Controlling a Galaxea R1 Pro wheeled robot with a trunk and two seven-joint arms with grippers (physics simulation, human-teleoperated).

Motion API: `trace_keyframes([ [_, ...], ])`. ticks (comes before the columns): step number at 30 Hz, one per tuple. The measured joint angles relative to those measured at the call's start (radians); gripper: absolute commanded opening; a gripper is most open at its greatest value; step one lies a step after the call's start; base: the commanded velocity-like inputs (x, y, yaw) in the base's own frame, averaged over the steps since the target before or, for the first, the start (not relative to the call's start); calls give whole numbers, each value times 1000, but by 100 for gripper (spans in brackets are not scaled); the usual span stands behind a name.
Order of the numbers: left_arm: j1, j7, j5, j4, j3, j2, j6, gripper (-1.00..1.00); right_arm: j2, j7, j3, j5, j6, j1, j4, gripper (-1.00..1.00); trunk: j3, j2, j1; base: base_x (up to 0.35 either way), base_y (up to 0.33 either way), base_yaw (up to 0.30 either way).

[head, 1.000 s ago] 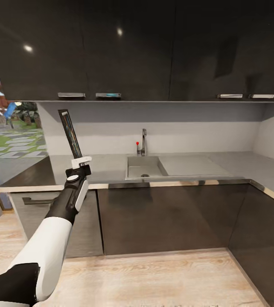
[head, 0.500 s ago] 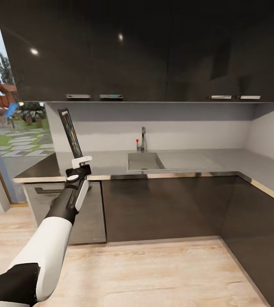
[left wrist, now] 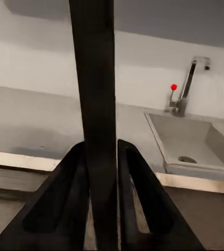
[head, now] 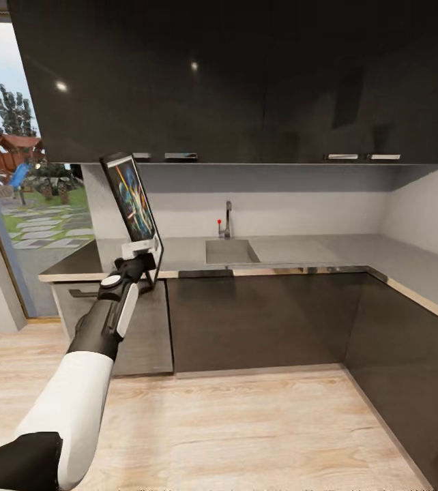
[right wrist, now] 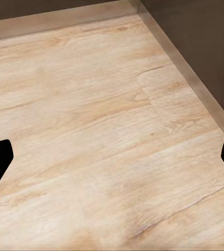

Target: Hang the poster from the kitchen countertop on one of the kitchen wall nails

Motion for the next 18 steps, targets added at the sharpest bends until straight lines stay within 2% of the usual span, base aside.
trace_keyframes([
  [1, 12, -44, 0, -14, 0, 1, 8, -100, 0, 0, 0, 0, 0, 0, 0, 100, 0, 0, 0, -46, 0, 0],
  [4, 43, -120, 0, -45, -2, 2, 21, -100, 0, 0, 0, 1, 1, 0, -1, 100, 0, 0, 0, -23, 0, 0],
  [9, 92, -296, -1, -69, -3, 4, 27, -100, -1, 3, 1, 29, 0, 0, -3, 100, 0, 0, 0, -8, 0, 0],
  [12, 131, -540, -8, -51, -2, 13, 27, -100, -5, 4, 4, 87, 0, 0, -4, 100, 0, 0, 0, -2, 0, 0],
  [14, 144, -617, -10, -36, -1, 24, 26, -100, -9, 4, 4, 115, 0, 0, -5, 100, 0, 0, 0, -1, 0, 0],
  [17, 165, -804, -11, 8, -1, 59, 25, -100, -12, 8, 4, 181, 1, 0, -11, 100, 0, 0, 0, 0, 0, 0],
  [18, 168, -844, -11, 17, -2, 63, 24, -100, -13, 11, 4, 193, 1, -1, -14, 100, 0, 0, 0, 0, 0, 0],
])
